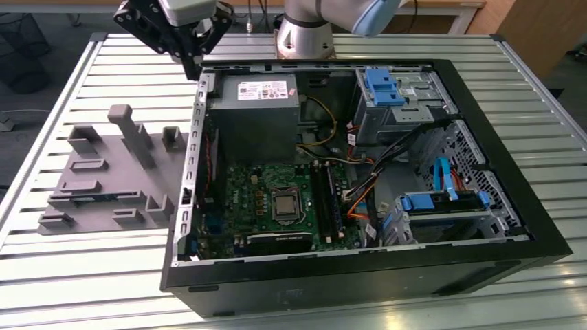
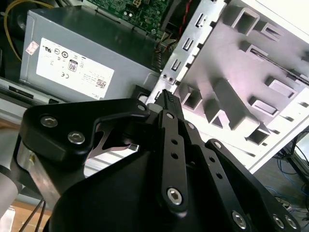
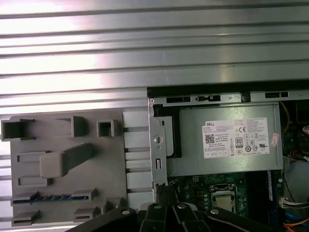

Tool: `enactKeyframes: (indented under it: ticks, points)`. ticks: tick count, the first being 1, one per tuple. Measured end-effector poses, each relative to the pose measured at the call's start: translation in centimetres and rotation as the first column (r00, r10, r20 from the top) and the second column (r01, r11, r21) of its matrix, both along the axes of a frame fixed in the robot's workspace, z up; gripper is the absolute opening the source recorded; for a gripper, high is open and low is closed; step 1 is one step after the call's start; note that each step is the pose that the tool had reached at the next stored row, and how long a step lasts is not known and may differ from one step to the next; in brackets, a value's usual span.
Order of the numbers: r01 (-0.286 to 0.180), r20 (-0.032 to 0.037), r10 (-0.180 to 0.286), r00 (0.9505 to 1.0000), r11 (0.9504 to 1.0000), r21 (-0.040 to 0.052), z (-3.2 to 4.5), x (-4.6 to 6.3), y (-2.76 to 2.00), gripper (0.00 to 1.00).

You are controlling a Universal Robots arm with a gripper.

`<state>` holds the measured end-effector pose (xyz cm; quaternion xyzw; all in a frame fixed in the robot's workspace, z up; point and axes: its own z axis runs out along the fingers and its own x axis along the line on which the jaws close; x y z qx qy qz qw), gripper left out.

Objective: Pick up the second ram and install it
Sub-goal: 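Reach for the second ram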

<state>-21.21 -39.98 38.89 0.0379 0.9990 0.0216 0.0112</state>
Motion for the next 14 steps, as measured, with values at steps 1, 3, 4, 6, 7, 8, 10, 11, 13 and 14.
enactKeyframes:
  ticks: [1,3,4,6,7,8,10,11,13,14]
  points:
    - [0.0,0.0,0.0,1.0,1.0,0.0001,-0.02,-0.3,-0.08,0.11]
    - [0.0,0.0001,0.0,1.0,1.0,0.0001,-0.05,-0.8,-0.26,0.11]
    - [0.0,0.0,0.0,1.0,1.0,0.0,-0.06,-1.1,-0.36,0.11]
    - [0.0,0.0,0.0,1.0,1.0,0.0,-0.08,-1.6,-0.55,0.11]
    - [0.0,0.0,0.0,1.0,1.0,0.0,-0.09,-1.9,-0.66,0.11]
    - [0.0,0.0,0.0,1.0,1.0,0.0,-0.1,-2.1,-0.77,0.11]
    - [-0.001,0.0,0.001,1.0,1.0,0.0,-0.13,-2.6,-1.03,0.11]
    - [-0.001,0.0001,0.001,1.0,1.0,0.0001,-0.14,-2.7,-1.14,0.11]
    - [-0.001,0.0,0.001,1.0,1.0,0.0,-0.14,-3.1,-1.35,0.11]
    - [-0.001,0.0,0.001,1.0,1.0,0.0,-0.14,-3.3,-1.43,0.11]
